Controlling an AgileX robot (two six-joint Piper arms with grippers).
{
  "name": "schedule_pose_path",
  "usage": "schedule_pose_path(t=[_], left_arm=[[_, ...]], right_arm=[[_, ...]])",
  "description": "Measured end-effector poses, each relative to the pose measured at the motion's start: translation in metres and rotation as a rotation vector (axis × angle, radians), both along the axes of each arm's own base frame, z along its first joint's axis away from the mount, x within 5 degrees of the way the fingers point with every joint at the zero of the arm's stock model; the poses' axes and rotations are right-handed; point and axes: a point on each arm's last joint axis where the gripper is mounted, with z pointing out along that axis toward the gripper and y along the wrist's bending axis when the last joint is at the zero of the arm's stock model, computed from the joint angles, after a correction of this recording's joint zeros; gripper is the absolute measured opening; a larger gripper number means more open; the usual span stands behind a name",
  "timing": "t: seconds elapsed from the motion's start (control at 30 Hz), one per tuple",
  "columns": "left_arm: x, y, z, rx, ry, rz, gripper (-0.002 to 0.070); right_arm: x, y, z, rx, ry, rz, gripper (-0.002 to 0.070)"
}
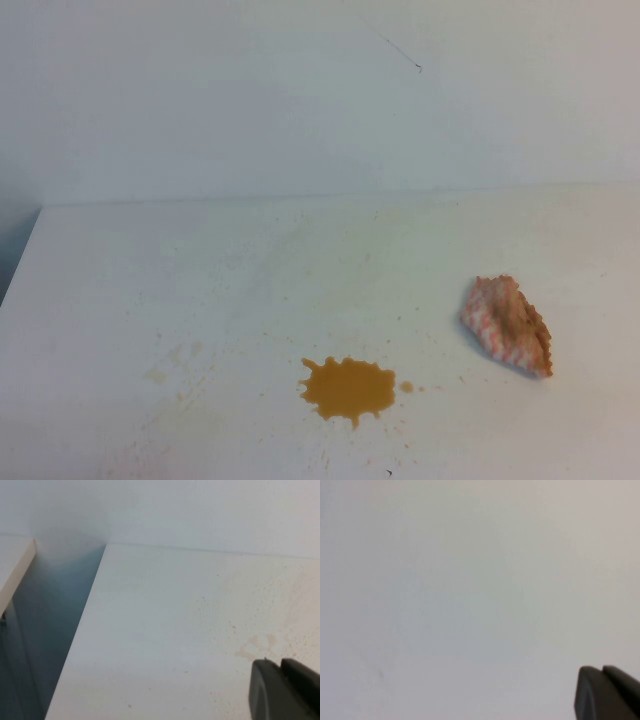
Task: Wipe the table
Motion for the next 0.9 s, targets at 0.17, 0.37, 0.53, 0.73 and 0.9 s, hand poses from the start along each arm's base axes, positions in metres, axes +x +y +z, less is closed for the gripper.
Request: schedule_pose_path(t=[0.17,0.37,0.53,0.73,0.9], left_arm=[[0.0,0.0,0.0,0.0,0.0,0.0,0.0],[0.0,0.0,0.0,0.0,0.0,0.0,0.0],[0.0,0.0,0.0,0.0,0.0,0.0,0.0],[0.0,0.0,0.0,0.0,0.0,0.0,0.0],[0.0,0.0,0.0,0.0,0.0,0.0,0.0]], right_arm=[[-0.013,0.002,0.025,0.004,-0.312,0.021,-0.0002],[-0.027,0.002,0.063,0.012,-0.454,0.029,-0.0002],[-0.048,0.002,0.117,0.007,-0.495,0.018,-0.0002],[-0.042,0.001,0.168,0.012,-0.334,0.003,-0.0002],[-0.004,-0.002,0.192,0.037,0.02,-0.014,-0.0002]])
